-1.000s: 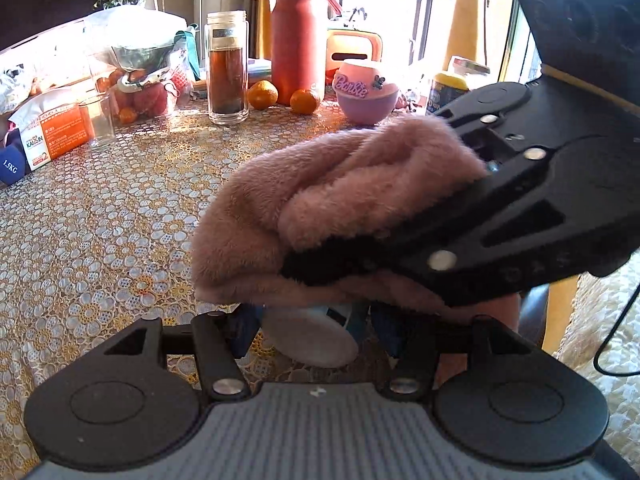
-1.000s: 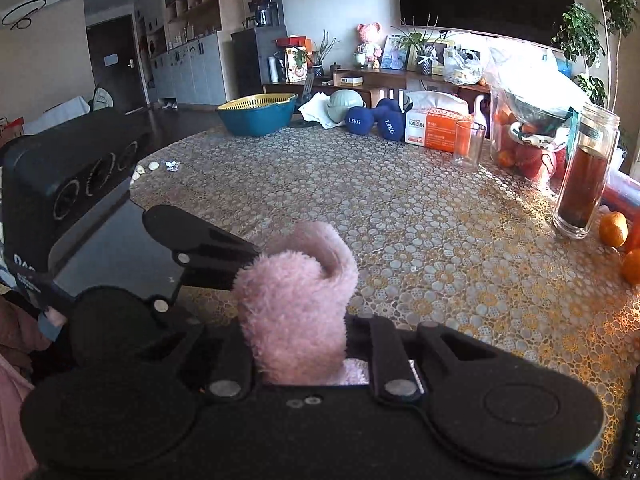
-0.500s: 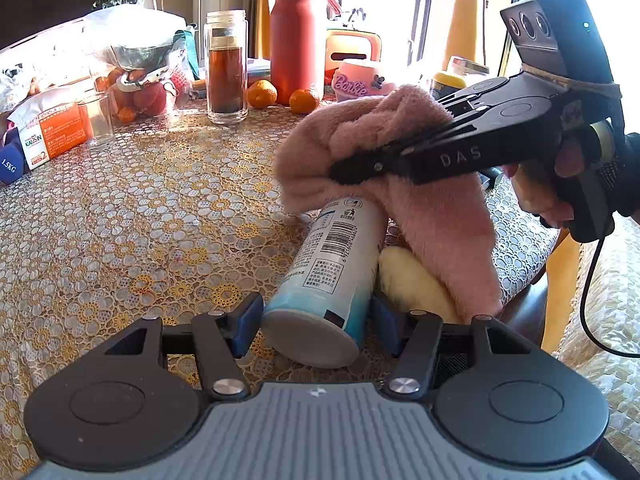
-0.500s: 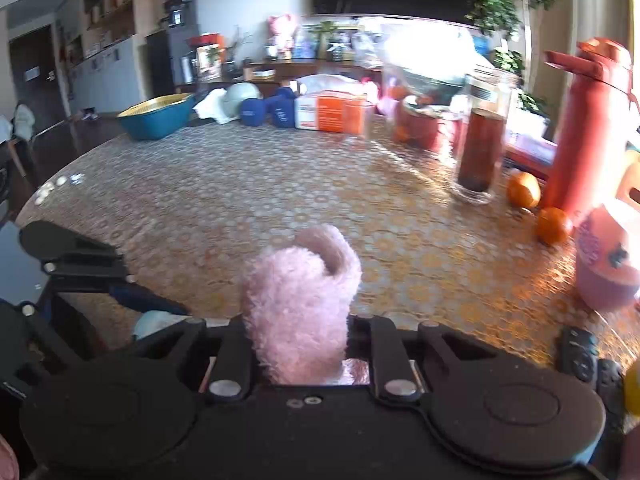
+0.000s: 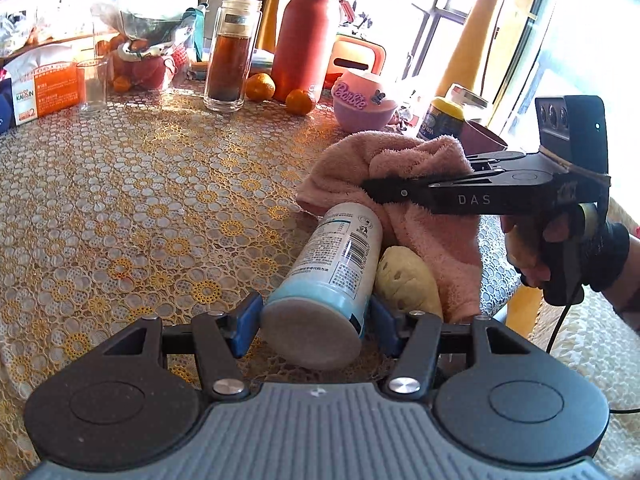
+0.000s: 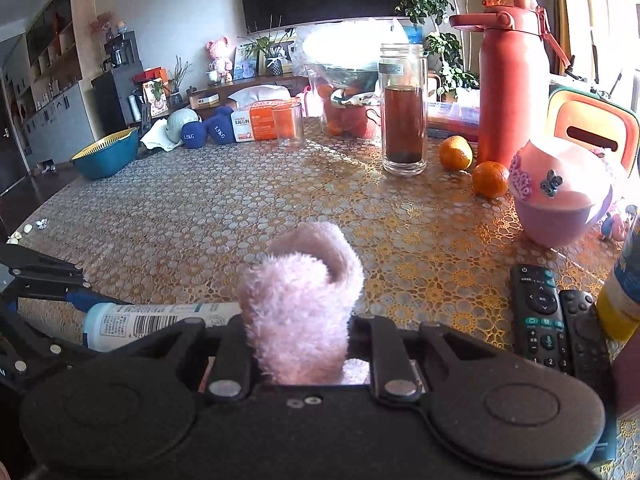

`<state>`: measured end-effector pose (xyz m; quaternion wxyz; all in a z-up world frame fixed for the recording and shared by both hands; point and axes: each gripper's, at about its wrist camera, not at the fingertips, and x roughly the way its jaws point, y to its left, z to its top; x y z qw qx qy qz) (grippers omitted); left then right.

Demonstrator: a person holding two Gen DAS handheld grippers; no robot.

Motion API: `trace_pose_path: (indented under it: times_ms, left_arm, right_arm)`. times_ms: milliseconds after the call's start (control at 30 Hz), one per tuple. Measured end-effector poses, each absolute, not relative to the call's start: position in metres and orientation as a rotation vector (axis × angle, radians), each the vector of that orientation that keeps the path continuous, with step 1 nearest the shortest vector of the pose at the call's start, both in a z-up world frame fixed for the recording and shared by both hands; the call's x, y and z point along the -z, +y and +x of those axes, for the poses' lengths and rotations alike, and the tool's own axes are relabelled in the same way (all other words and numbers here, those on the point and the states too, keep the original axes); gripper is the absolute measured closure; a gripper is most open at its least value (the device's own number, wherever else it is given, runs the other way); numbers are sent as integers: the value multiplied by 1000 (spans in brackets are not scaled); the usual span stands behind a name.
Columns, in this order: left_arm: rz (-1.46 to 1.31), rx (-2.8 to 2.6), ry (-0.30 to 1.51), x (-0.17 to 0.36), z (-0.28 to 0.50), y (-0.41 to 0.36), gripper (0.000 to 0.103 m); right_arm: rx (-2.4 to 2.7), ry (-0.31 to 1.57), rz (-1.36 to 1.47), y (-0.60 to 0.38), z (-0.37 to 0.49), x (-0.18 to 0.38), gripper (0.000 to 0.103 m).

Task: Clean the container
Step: 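Wipe the towel back and forth over the bottle with the right tool while the left tool steadies it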

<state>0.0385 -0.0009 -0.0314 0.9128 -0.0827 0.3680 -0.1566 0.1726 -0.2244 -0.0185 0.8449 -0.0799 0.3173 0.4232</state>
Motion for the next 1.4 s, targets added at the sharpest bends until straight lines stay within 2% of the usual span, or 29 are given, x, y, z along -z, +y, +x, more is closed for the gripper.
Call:
trace_pose_path:
  times_ms: [467, 833, 1400]
  left_arm:
    - [-102, 305, 755, 32, 34, -8, 44]
    - [-52, 218, 705, 26, 32, 3, 44]
    - [40, 89, 667, 34, 18, 40, 45]
  right_arm:
    - [-793, 624, -254, -233, 164, 2, 86]
    - [-1065, 523, -237, -191, 131, -39, 86]
    - [-1322, 595, -402, -75, 101, -11, 86]
